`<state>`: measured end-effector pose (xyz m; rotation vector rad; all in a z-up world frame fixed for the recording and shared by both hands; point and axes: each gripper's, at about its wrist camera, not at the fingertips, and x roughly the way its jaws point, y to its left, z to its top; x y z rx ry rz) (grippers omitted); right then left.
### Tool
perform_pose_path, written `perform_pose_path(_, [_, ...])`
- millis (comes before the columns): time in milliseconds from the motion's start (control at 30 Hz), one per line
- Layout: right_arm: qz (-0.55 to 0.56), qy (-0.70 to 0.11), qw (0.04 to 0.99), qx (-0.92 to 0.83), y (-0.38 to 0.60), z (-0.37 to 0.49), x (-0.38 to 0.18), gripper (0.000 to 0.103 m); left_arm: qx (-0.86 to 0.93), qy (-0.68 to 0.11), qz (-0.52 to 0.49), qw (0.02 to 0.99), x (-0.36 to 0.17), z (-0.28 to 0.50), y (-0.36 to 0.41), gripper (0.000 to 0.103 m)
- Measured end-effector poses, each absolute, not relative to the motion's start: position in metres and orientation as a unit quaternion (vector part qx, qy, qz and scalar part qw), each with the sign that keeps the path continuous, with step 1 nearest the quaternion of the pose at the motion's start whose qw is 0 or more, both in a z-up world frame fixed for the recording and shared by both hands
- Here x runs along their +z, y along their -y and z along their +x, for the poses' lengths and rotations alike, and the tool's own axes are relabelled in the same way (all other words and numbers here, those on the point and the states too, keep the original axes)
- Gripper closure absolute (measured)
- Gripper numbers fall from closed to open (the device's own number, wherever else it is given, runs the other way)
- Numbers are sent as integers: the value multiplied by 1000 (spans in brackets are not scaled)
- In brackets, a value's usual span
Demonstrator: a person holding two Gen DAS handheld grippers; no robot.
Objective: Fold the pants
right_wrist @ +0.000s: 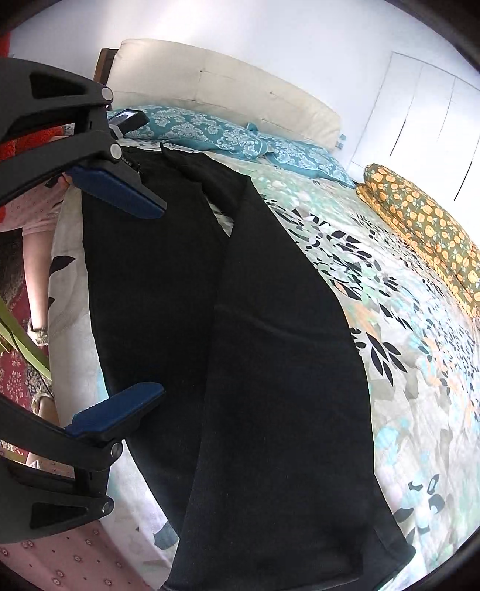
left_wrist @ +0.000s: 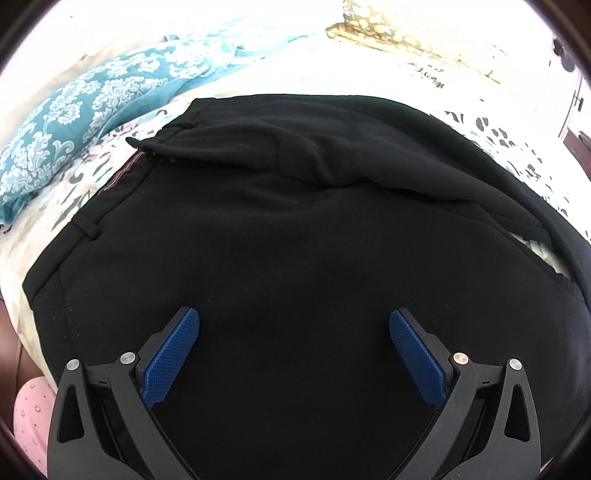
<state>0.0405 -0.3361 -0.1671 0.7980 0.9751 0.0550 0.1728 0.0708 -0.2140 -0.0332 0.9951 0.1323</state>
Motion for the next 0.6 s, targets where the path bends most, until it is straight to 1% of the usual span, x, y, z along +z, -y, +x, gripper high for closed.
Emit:
perform_pose_path(200, [351,-458,816,27,332,45,-164,13,64,-477,-16,876,-214,172,-71,0])
perform_pose_path(600, [370,-436,820,2,344,33,-159,13,63,-477,-17,876,-216,172,-72,0])
